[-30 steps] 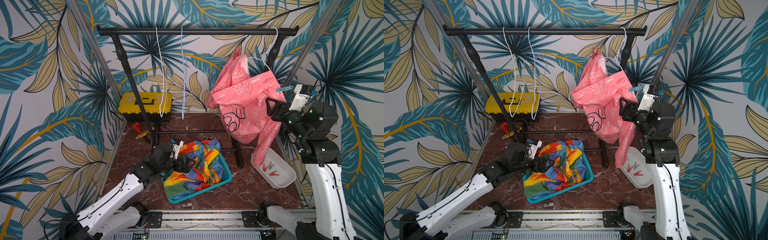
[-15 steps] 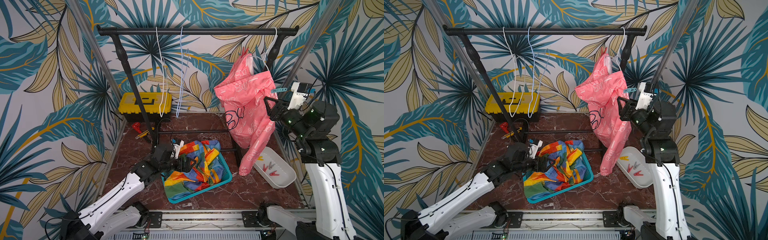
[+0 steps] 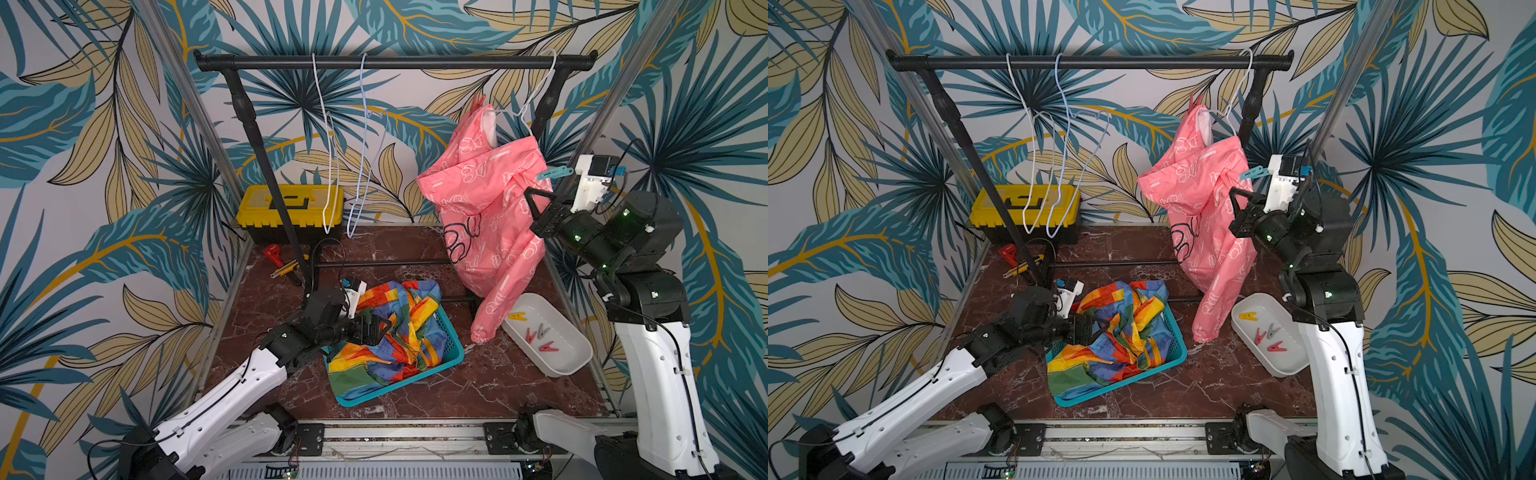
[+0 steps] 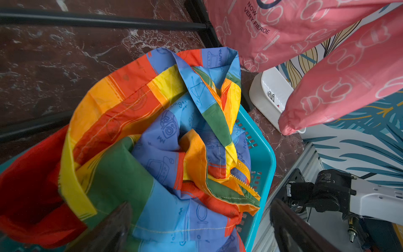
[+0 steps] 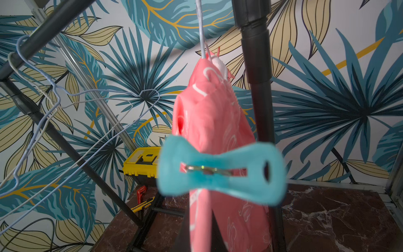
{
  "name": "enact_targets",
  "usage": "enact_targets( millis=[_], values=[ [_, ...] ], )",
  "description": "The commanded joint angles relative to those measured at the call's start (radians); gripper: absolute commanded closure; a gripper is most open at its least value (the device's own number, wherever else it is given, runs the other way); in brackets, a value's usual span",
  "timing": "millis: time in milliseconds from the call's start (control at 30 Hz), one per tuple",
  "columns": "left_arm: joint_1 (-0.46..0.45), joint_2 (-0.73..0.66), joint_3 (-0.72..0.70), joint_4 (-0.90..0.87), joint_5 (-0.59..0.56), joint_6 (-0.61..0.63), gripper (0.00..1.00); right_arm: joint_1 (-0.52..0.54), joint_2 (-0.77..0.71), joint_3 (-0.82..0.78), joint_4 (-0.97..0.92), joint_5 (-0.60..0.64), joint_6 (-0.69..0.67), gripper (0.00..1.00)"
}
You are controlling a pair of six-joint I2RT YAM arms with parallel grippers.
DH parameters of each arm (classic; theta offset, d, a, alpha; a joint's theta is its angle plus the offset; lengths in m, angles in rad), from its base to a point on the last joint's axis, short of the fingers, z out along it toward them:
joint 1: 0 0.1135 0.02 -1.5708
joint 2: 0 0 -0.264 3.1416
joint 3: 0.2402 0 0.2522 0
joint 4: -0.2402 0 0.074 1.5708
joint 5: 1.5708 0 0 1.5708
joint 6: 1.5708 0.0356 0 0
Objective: Remove the clothespins securing jackets to the hanger
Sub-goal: Pick up the hanger from the clothesline.
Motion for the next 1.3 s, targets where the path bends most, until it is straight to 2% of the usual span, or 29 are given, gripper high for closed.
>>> enact_targets(
  millis=[0, 200, 333, 500, 700, 933, 1067, 1267],
  values=[
    [0.002, -0.015, -0.014, 0.015, -0.009, -0.006, 0.00, 0.021, -0.026, 0.063, 0.051, -0.006, -0.021, 1.00],
    [0.002, -0.021, -0.011, 0.015, -0.021, -0.014, 0.00, 0.036, -0.048, 0.106, 0.056, -0.039, -0.012, 1.00],
    [-0.002, -0.026, -0.009, 0.015, -0.022, -0.018, 0.00, 0.038, -0.071, 0.086, 0.112, -0.010, -0.011, 1.00],
    [-0.011, -0.031, -0.011, 0.016, -0.029, -0.029, 0.00, 0.039, -0.006, 0.173, 0.114, 0.019, -0.008, 1.00],
    [-0.017, -0.040, -0.023, 0.016, -0.038, -0.039, 0.00, 0.051, 0.005, 0.179, 0.213, 0.016, 0.017, 1.00],
    [-0.018, -0.030, -0.018, 0.015, -0.046, -0.029, 0.00, 0.057, -0.035, 0.110, 0.392, 0.068, 0.031, 1.00],
    [-0.018, -0.030, -0.006, 0.015, -0.045, -0.015, 0.00, 0.056, -0.045, 0.135, 0.358, 0.034, 0.056, 1.00],
    [-0.017, -0.074, 0.014, 0.015, -0.065, 0.033, 0.01, 0.056, -0.144, 0.036, 0.326, -0.016, 0.079, 1.00]
  ],
)
